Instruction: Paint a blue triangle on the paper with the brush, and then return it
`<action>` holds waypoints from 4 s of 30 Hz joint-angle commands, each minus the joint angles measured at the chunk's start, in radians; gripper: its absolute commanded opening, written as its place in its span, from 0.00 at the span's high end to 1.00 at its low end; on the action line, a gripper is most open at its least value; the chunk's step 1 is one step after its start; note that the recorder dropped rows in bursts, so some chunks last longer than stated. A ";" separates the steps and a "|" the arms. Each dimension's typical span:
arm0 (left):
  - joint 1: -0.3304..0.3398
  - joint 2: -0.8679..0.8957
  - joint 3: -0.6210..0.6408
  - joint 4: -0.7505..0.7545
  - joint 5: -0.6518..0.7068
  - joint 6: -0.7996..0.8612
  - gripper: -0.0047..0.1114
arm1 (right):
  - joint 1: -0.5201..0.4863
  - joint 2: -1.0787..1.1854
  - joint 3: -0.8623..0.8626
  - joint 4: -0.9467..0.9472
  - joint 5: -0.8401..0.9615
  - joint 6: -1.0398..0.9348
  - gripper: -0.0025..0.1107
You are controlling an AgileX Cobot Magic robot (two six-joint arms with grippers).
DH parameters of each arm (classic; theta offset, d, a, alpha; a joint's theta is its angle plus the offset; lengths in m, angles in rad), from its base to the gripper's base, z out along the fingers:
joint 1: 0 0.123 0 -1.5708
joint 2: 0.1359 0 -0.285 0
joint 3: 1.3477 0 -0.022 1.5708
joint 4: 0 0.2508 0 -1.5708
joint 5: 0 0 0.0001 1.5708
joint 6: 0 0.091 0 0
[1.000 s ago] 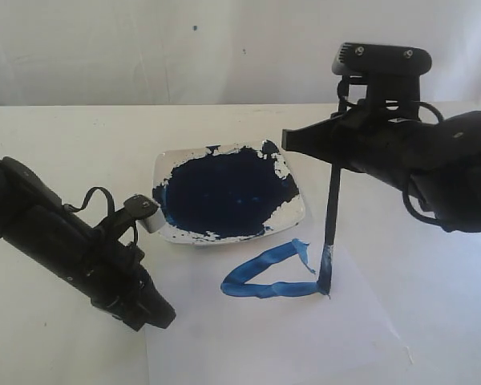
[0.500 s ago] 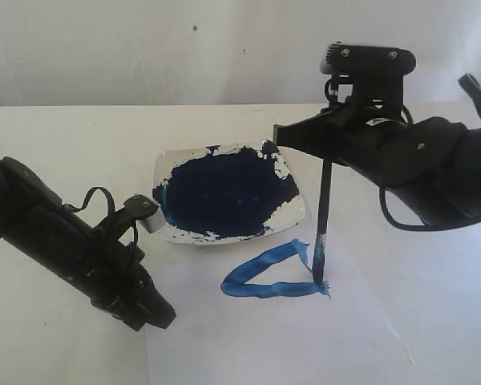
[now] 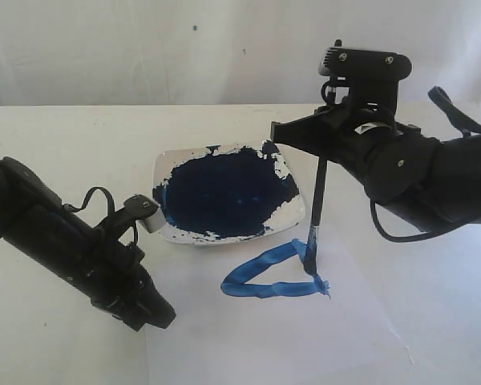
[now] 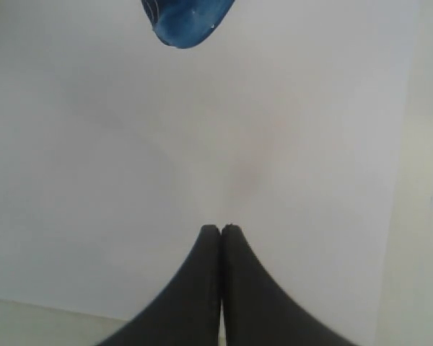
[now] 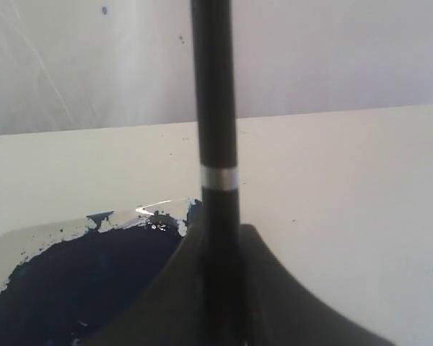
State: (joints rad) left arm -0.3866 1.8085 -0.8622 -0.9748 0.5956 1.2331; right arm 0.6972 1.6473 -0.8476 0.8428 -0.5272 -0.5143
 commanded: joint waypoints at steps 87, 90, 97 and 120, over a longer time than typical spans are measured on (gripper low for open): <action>0.004 -0.843 -0.075 0.459 0.119 -0.322 0.96 | -0.213 -0.321 -0.281 0.694 0.794 -0.692 0.98; 0.004 -0.841 -0.034 0.432 0.073 -0.322 0.96 | -0.276 -0.212 -0.360 0.738 0.870 -0.573 0.98; 0.004 -0.841 0.069 0.266 -0.102 -0.322 0.96 | -0.348 0.013 -0.454 0.902 0.896 -0.437 0.98; 0.004 -0.841 0.071 0.113 -0.096 -0.322 0.96 | -0.348 0.370 -0.599 0.902 0.885 -0.109 0.98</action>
State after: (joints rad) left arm -0.3850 0.9734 -0.7976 -0.8396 0.4853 0.9180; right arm 0.3539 2.0142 -1.4391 1.7465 0.3566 -0.6280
